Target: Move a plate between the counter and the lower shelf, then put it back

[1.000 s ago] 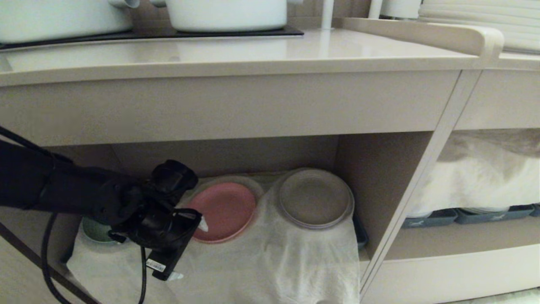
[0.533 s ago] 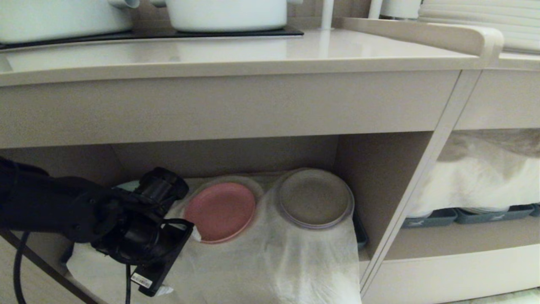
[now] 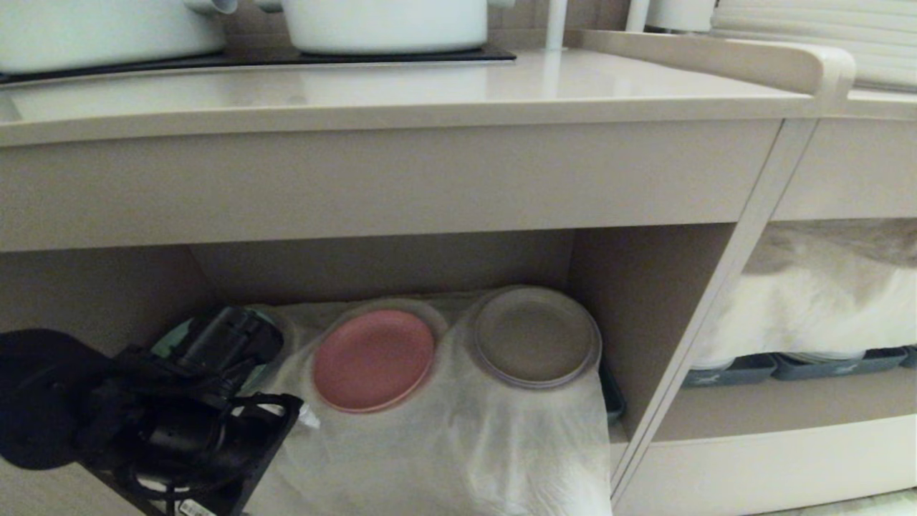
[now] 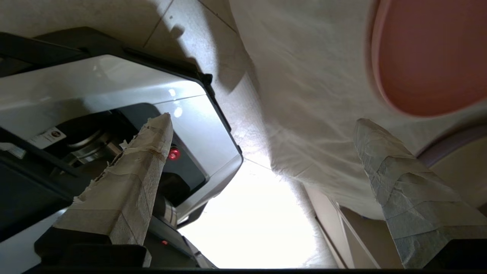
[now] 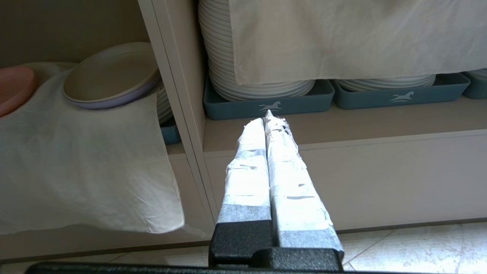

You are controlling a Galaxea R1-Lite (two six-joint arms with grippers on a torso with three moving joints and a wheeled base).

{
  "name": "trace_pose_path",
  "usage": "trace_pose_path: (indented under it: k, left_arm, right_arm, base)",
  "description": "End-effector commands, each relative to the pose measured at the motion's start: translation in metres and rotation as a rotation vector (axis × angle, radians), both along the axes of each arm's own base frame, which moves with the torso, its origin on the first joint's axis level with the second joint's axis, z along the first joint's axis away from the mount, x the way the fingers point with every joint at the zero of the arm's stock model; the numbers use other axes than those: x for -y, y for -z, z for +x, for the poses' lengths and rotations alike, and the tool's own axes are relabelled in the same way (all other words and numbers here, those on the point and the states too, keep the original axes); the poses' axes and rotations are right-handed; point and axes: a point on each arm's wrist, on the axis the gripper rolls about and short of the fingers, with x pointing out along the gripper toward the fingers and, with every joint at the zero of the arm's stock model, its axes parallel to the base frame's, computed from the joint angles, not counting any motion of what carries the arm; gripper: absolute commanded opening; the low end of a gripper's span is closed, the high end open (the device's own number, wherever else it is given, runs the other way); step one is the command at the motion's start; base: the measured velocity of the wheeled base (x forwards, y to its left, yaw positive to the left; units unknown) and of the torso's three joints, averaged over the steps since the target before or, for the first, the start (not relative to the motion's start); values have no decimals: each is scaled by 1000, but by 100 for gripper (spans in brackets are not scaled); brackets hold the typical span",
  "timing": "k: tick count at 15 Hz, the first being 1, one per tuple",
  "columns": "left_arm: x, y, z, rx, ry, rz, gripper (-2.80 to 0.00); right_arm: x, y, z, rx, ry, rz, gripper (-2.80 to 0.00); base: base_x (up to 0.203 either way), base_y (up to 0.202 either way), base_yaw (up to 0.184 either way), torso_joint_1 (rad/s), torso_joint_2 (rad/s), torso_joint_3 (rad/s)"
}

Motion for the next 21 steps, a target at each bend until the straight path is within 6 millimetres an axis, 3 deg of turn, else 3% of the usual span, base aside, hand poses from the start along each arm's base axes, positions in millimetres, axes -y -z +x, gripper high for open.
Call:
trace_pose_path:
  k: [1,2,3,15,21]
  left_arm:
    - [-4,-8,-15,34,-1,-10,0]
    - [-6,-8,-20,41,-1,-5,0]
    - [-8,-7,-24,40,-2,7,-280]
    - [-38,-21,-93,136,128,71,-280]
    - [-63,-40,-141,371,355,262,-280]
  right_arm:
    - [0,0,0,0,-1,1,-280]
    - [0,0,0,0,0,1,-280]
    - [0,0,0,0,0,1,-280]
    - [0,0,0,0,0,1,-280]
    - [0,0,0,0,0,1,-280]
  base:
    - [0,0,0,0,0,0]
    - [0,0,0,0,0,0]
    - [0,0,0,0,0,0]
    - [0,0,0,0,0,0]
    - [0,0,0,0,0,0]
